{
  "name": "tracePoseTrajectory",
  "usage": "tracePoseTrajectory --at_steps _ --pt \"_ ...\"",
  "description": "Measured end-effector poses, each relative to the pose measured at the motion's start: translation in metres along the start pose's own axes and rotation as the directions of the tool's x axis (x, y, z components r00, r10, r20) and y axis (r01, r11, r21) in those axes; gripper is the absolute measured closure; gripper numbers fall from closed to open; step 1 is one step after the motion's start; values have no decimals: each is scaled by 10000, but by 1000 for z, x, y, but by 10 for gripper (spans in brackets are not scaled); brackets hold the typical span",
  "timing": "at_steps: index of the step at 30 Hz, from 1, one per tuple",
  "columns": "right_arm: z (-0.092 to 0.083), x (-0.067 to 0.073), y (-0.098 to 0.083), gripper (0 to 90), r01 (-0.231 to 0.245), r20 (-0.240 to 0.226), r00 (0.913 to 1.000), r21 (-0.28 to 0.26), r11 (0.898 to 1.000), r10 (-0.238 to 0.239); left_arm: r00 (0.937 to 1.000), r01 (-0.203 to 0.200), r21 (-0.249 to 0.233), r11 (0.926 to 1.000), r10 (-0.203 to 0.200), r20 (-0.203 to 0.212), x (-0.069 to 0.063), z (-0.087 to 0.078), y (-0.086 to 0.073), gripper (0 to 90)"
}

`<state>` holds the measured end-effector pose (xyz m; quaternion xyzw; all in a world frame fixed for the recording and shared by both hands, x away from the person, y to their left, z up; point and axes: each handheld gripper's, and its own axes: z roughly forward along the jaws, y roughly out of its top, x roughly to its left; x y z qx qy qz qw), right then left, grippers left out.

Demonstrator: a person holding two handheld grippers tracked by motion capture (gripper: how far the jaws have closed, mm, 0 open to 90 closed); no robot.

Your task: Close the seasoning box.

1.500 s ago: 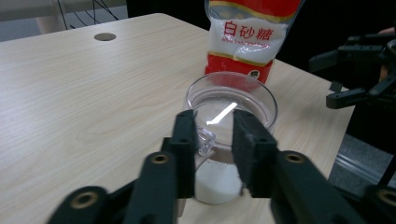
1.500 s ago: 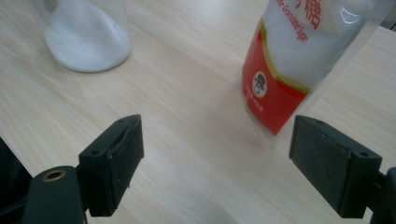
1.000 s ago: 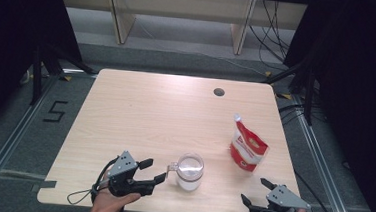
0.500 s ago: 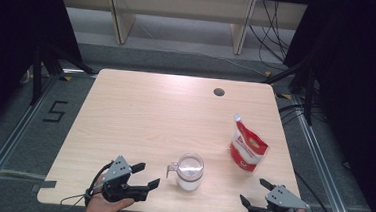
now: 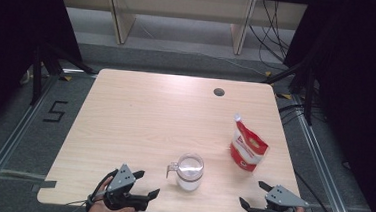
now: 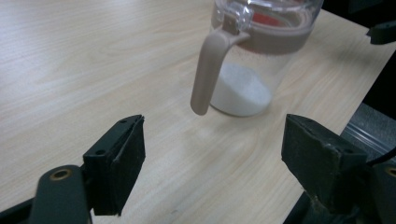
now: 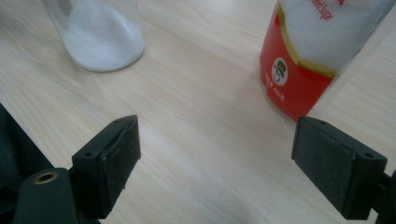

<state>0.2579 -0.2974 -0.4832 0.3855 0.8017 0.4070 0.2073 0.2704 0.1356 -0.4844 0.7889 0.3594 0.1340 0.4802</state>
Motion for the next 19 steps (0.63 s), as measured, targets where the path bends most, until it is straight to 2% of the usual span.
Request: tracePoseTrajectory --at_steps 1,2,3,4,5,6,8,10,11,12,14,16,17,18,19 --pt "1 -1 0 161 81 24 10000 -24 10000 -81 10000 -48 -44 10000 49 84 0 1 -1 209" --pt "1 -1 -1 161 162 33 9999 -60 9998 -162 9999 114 0 9999 -114 89 -1 1 -2 207" --pt "2 -1 -1 161 19 -117 9999 71 10000 -18 10000 45 52 10000 -45 -2 -1 1 -2 207" --pt "3 -1 -1 161 104 -111 9999 85 9999 -103 9999 112 47 9999 -113 14 -1 2 -3 207" --pt "3 -1 -1 161 225 -138 9997 115 9997 -223 10000 -75 49 10000 75 40 1 2 -3 207" --pt "4 -1 -2 162 247 -152 9996 148 9996 -245 9997 262 -64 9996 -262 24 -1 3 -4 207" --pt "4 1 -2 161 245 -112 9996 180 9995 -243 9996 255 24 9997 -255 -117 0 3 -5 207" --pt "6 1 -2 161 267 -254 9993 178 9995 -262 9990 447 -47 9990 -447 -43 0 4 -6 207" --pt "6 1 -2 161 289 -280 9992 173 9994 -284 9993 377 57 9993 -377 -45 0 4 -6 207" --pt "5 1 -2 161 281 -112 9995 191 9994 -279 9996 269 87 9996 -268 -95 1 4 -6 207" --pt "5 3 -2 161 55 -88 9999 266 9996 -53 9992 393 32 9992 -393 -20 1 6 -7 207" --pt "5 3 -3 160 24 -93 10000 282 9996 -21 9990 441 25 9990 -441 -46 1 6 -7 207" --pt "6 2 -2 161 280 -5 9996 130 9995 -280 9992 390 107 9992 -389 -79 1 6 -7 207" --pt "5 3 -3 161 44 -123 9999 266 9996 -41 9992 380 133 9992 -378 -145 2 5 -7 207" --pt "5 3 -3 161 75 -130 9999 309 9995 -71 9990 442 42 9990 -441 -77 2 7 -8 207"
